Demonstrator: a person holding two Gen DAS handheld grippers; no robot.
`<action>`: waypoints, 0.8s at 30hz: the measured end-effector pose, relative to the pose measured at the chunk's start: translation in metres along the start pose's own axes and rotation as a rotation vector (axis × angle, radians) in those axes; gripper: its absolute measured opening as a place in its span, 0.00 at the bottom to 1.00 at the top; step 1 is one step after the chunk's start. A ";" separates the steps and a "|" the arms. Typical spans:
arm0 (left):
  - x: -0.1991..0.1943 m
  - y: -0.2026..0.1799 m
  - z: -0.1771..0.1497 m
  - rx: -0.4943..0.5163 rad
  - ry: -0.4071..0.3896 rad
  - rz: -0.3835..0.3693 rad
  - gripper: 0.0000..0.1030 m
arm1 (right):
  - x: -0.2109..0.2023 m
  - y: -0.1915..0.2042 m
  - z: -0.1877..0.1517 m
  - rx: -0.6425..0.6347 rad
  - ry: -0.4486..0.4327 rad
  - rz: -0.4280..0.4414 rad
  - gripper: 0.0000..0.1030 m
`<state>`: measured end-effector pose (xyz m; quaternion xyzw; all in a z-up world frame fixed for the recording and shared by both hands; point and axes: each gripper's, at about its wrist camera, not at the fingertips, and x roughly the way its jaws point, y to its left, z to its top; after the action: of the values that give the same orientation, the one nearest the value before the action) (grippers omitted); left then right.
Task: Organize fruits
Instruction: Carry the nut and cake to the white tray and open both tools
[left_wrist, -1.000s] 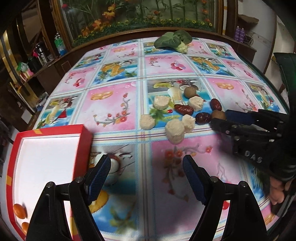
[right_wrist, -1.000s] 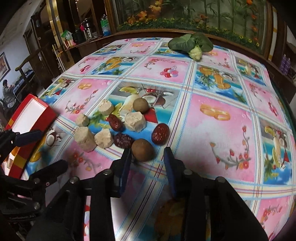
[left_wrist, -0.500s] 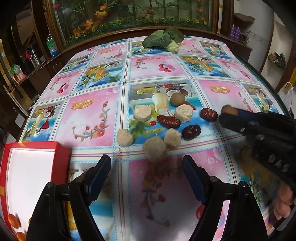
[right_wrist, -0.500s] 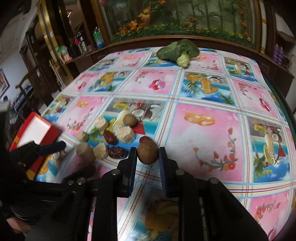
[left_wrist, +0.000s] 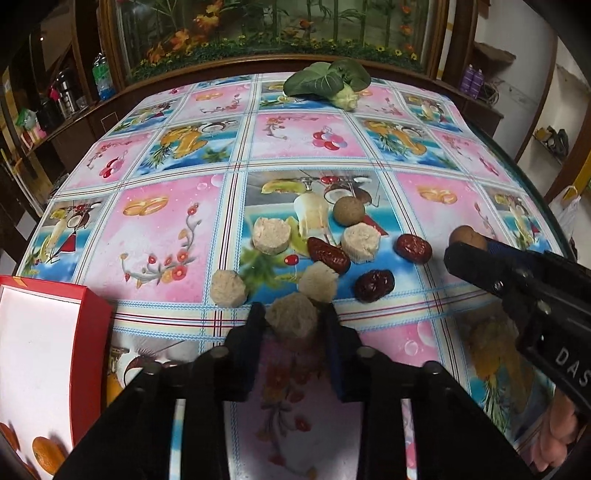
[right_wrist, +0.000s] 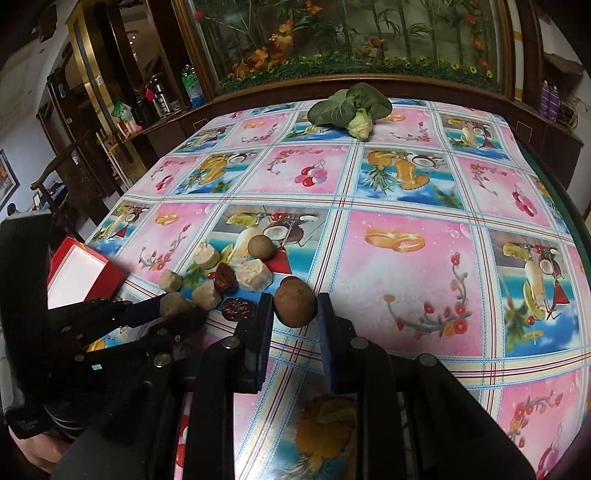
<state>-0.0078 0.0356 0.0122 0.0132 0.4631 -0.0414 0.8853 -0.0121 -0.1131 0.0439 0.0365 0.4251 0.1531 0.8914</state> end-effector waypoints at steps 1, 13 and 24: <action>0.000 0.000 0.000 -0.003 -0.004 0.000 0.26 | -0.001 0.001 0.000 -0.001 -0.004 0.001 0.25; -0.043 0.005 -0.016 -0.009 -0.090 -0.025 0.25 | -0.012 -0.007 0.000 0.029 -0.122 -0.013 0.25; -0.140 0.060 -0.032 -0.083 -0.279 -0.018 0.25 | -0.010 -0.005 -0.001 0.084 -0.145 -0.021 0.24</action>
<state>-0.1082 0.1055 0.1076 -0.0336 0.3369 -0.0316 0.9404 -0.0173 -0.1206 0.0495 0.0804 0.3660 0.1228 0.9190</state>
